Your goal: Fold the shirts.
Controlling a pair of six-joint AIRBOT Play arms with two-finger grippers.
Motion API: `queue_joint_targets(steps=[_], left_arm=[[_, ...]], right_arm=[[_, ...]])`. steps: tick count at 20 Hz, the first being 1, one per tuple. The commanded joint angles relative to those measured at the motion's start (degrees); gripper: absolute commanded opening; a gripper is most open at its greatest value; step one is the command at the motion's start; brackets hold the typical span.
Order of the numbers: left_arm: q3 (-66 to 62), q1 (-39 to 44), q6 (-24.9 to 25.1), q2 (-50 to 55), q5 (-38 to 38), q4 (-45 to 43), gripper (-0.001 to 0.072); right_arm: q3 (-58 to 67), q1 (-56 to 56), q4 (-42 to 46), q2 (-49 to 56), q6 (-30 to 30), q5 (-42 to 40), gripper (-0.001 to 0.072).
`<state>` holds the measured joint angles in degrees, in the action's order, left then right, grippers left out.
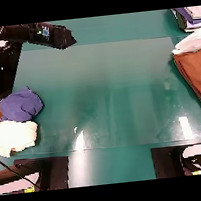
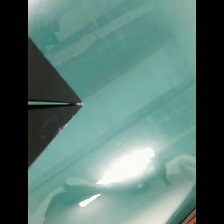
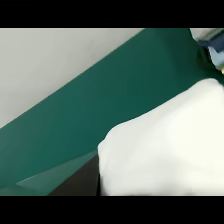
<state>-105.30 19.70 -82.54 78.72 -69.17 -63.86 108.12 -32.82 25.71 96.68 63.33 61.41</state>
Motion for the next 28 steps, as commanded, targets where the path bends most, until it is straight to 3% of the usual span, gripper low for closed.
queue_joint_targets(steps=[1, 3, 11, 17, 18, 20, 22, 26, 28], left_arm=[[0.0, 0.0, 0.0, 0.3, -1.0, -0.2, 0.0026], [0.2, 0.0, 0.1, 0.5, -1.7, -0.2, 0.0026], [0.5, 0.0, 0.5, 0.6, -2.9, -0.2, 0.0026], [0.5, 0.0, 0.5, 0.6, -2.9, -0.2, 0.0026], [0.5, 0.0, 0.5, 0.6, -2.9, -0.2, 0.0026], [0.5, 0.0, 0.5, 0.6, -2.9, -0.2, 0.0026], [0.5, 0.0, 1.4, 0.6, -2.9, -0.2, 0.0026], [0.5, 0.0, 2.0, 0.6, -2.9, -0.2, 0.0026], [0.5, 0.0, 2.0, 0.6, -2.6, -0.2, 0.0026]], right_arm=[[7.7, -0.9, -0.7, 0.0, -0.4, 5.9, 0.0016], [9.0, -1.3, -0.6, -1.3, -0.4, 7.3, 0.0016], [-11.4, -8.7, 8.5, -14.4, -0.4, 8.7, 0.0017], [-26.9, -16.2, 22.9, -24.2, -0.3, 13.7, 0.0027], [-29.3, -17.5, 25.9, -25.7, -0.3, 14.1, 0.0117], [-33.6, -20.3, 30.6, -28.2, 0.4, 14.2, 0.0372], [-36.9, -23.6, 33.0, -30.2, 1.7, 14.3, 0.0531], [-38.9, -28.3, 31.2, -32.5, 6.0, 15.2, 0.0542], [-38.9, -26.9, 24.2, -33.6, 6.0, 15.2, 0.0541]])
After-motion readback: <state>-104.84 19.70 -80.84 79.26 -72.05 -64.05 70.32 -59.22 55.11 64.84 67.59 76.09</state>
